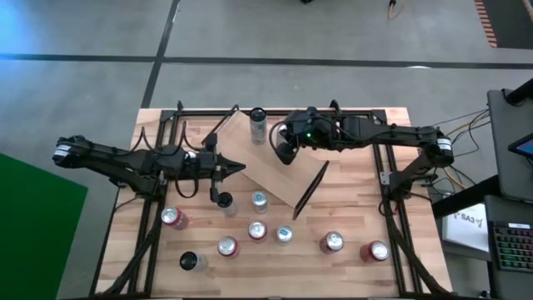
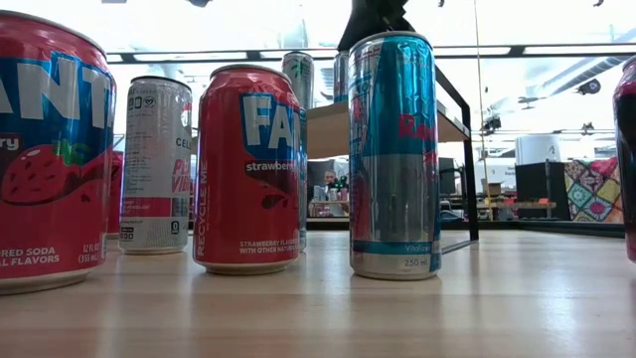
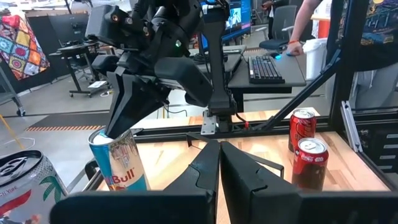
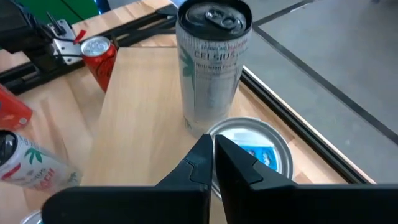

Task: Place canned beverage on shelf
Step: Put the silver/blue soda can on the shelf

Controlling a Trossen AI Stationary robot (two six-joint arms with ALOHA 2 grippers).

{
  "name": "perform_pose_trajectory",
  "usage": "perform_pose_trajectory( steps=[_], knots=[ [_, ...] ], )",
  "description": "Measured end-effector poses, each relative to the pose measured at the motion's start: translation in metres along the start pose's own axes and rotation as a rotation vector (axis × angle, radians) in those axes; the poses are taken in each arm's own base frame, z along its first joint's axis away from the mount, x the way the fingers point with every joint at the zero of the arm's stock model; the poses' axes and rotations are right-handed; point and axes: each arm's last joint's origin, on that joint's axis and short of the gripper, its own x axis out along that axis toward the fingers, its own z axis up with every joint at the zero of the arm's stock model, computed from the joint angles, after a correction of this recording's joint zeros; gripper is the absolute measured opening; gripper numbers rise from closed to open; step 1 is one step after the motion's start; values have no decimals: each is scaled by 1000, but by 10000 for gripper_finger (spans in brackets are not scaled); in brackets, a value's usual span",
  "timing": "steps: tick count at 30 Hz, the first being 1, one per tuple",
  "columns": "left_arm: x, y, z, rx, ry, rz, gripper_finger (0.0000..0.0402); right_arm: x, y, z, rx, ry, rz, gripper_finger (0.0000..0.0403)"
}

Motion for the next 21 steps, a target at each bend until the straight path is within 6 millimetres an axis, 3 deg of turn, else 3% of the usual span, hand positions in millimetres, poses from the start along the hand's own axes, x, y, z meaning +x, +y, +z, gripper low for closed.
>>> perform_pose_trajectory(
  steps=[21],
  knots=[
    [0, 0, -1, -5, 12, -1, 0, -7, -3, -4, -170, 64, -15, 9]
  ],
)
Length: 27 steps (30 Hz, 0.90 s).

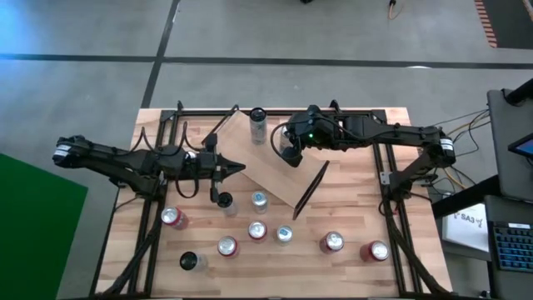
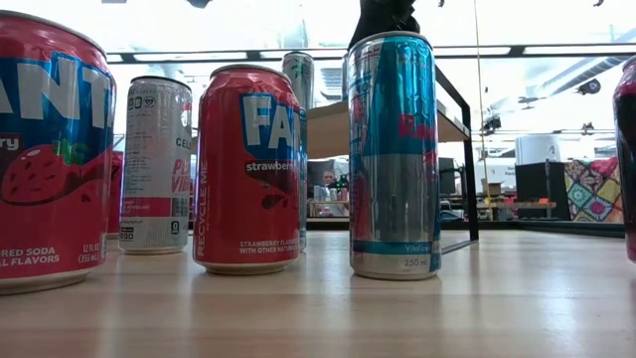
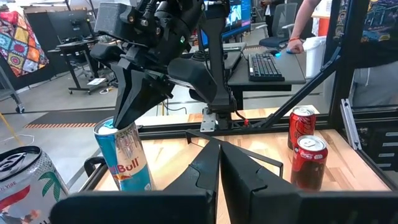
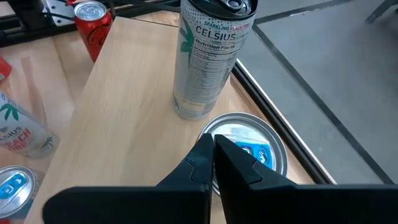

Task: Place canned beverage on shelf
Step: Put the silver/blue soda can on the shelf

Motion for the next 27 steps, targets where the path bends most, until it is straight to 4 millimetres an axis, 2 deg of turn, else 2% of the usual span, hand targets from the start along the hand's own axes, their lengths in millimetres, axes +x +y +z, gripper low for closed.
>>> perform_pose_trajectory(
  steps=[6, 16, 20, 27],
  knots=[
    [0, 0, 0, 0, 2, 0, 0, -3, -1, 1, 4, -13, -3, 9],
    [0, 0, 0, 1, 3, 0, 0, -25, -3, 2, 44, -54, 20, 9],
    [0, 0, 0, 1, 2, 0, 0, -34, -4, -4, 82, -7, 25, 9],
    [0, 0, 0, 1, 2, -1, 0, -32, -6, -18, 94, 128, -20, 9]
  ],
)
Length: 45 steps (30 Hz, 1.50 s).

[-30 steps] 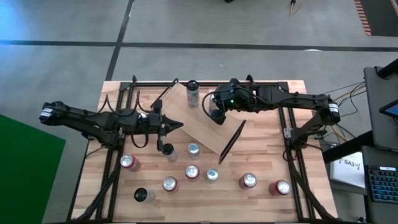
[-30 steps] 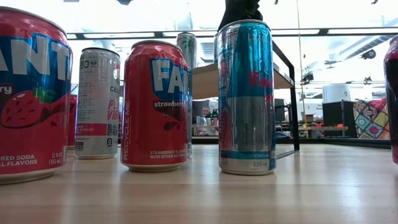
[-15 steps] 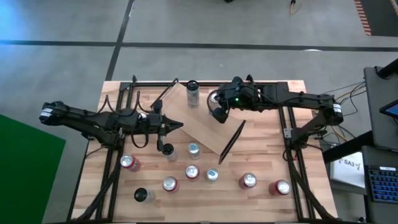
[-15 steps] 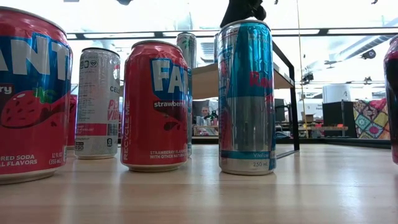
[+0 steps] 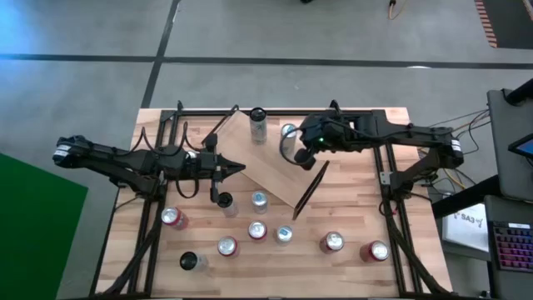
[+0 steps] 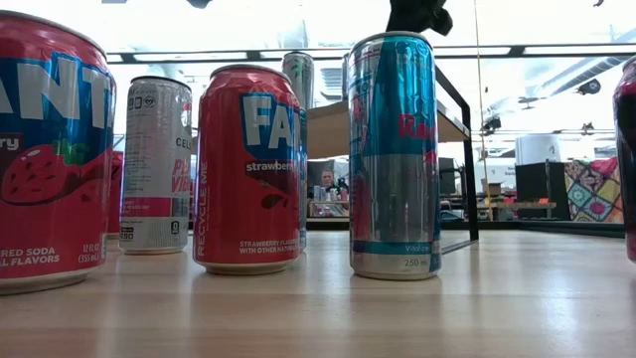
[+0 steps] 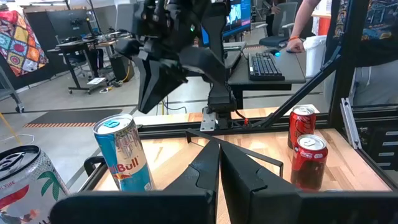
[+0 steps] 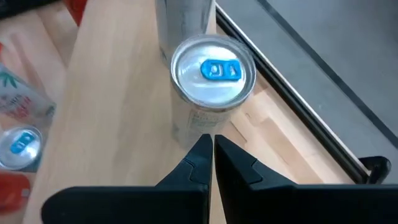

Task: Place canned beverage on shelf
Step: Put the silver/blue soda can on the shelf

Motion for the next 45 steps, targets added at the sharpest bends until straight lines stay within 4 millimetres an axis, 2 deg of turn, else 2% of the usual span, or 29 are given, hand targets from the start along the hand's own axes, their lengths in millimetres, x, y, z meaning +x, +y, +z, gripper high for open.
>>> perform_pose_trajectory(
  steps=[6, 14, 22, 27, 30, 39, 45],
  knots=[
    [0, 0, 0, 0, -1, 0, 0, 9, 2, 2, -6, 2, -7, 9],
    [0, 0, 0, 0, 0, 0, 0, 14, -3, 4, -18, -36, -141, 9],
    [0, 0, 0, 0, 1, 0, 0, 14, -6, 4, -19, -20, -144, 9],
    [0, 0, 0, 0, 3, 0, 0, 12, -3, 3, 1, 17, -14, 9],
    [0, 0, 0, 0, 3, 0, 0, 14, -2, 5, 1, 6, -5, 9],
    [1, 0, -1, 1, 4, 0, 0, 15, -7, 8, -8, -40, -123, 9],
    [1, 0, 0, 0, 1, 0, 0, 23, -5, 8, -22, -26, -133, 9]
  ],
)
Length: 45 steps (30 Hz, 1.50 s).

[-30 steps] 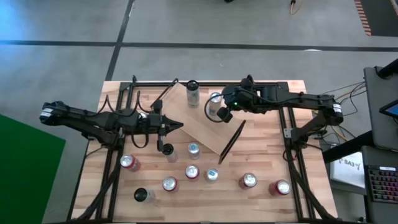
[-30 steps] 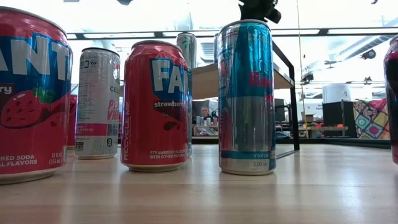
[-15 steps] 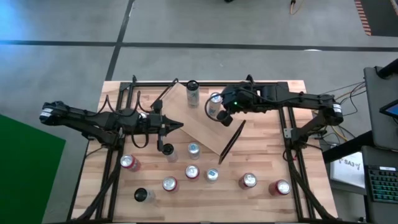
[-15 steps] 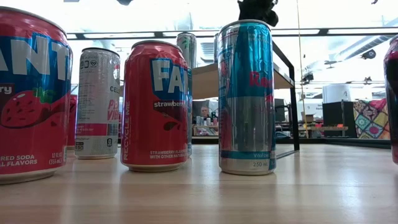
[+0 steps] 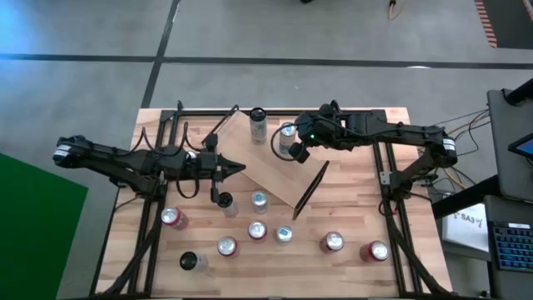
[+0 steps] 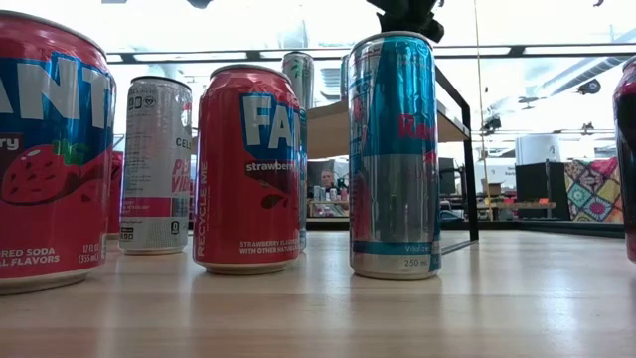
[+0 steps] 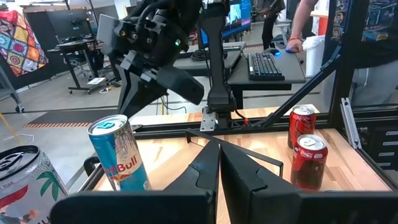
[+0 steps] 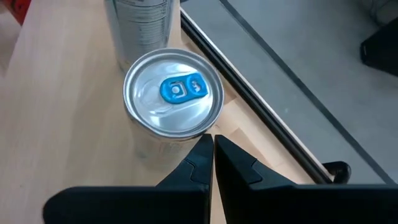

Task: Place canned beverage on shelf
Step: Put the silver/blue soda can on the shelf

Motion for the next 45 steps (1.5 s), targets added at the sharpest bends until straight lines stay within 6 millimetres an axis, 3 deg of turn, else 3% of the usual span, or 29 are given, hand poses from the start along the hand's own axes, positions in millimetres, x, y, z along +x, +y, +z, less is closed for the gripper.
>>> perform_pose_trajectory(
  steps=[9, 14, 19, 25, 35, 45],
  knots=[
    [0, 0, 0, -2, 1, 0, 0, 3, 2, 0, -9, 6, -1, 9],
    [0, 0, 0, -6, 4, 0, 0, -5, -3, -2, -1, 21, 1, 9],
    [0, 0, -1, -6, 5, -1, 0, -19, -4, -1, 39, 47, 122, 9],
    [0, 0, -1, -6, 4, -1, 0, -15, 7, 2, 26, 13, 192, 9],
    [0, 0, -1, -5, 6, -1, 0, -1, 11, 2, 17, 3, 86, 9],
    [1, 0, -1, -8, 10, -2, 0, -1, 9, 2, 9, -18, 1, 9]
  ],
)
